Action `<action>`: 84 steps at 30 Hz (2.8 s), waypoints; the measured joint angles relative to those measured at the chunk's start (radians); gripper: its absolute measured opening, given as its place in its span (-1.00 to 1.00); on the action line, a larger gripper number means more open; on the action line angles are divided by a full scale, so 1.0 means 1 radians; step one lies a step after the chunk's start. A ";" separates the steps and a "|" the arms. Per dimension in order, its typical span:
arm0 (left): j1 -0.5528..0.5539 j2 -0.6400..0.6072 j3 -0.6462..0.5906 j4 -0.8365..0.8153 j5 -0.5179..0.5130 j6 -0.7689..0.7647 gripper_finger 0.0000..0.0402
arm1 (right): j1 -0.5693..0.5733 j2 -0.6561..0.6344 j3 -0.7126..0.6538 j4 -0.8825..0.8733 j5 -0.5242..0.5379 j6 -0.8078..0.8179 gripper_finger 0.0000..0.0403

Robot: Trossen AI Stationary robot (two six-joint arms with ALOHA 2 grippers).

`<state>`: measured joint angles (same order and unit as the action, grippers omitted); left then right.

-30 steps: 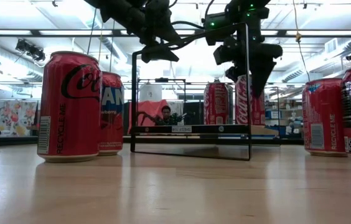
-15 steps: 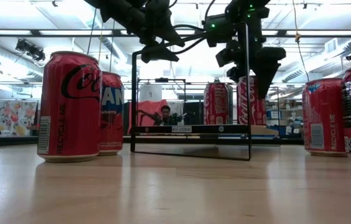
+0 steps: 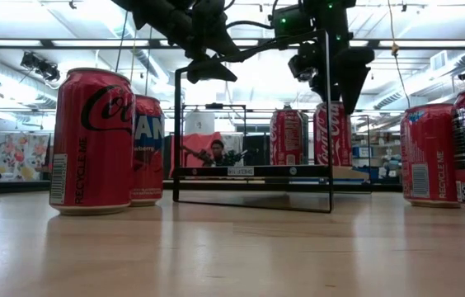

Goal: Place canned beverage on shelf
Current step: Put the red-white soda can on the shelf aligned with the other red-white soda can, then put the right red soda can on the shelf

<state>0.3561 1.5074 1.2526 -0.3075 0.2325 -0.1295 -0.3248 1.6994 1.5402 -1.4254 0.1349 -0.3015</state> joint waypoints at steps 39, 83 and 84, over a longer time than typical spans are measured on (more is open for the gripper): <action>-0.094 -0.087 0.084 -0.625 0.188 0.002 0.45 | 0.050 -0.265 0.001 0.030 0.037 0.514 0.97; -0.154 -0.191 0.082 -0.313 0.076 -0.628 0.45 | 0.394 -0.419 -0.522 0.200 -0.121 1.289 0.98; -0.146 -0.200 0.082 -0.322 0.080 -0.618 0.45 | 0.389 -0.422 -0.523 0.200 -0.129 1.287 0.98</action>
<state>0.2106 1.3076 1.3350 -0.6291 0.3128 -0.7480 0.0643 1.2778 1.0168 -1.2251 0.0056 0.9852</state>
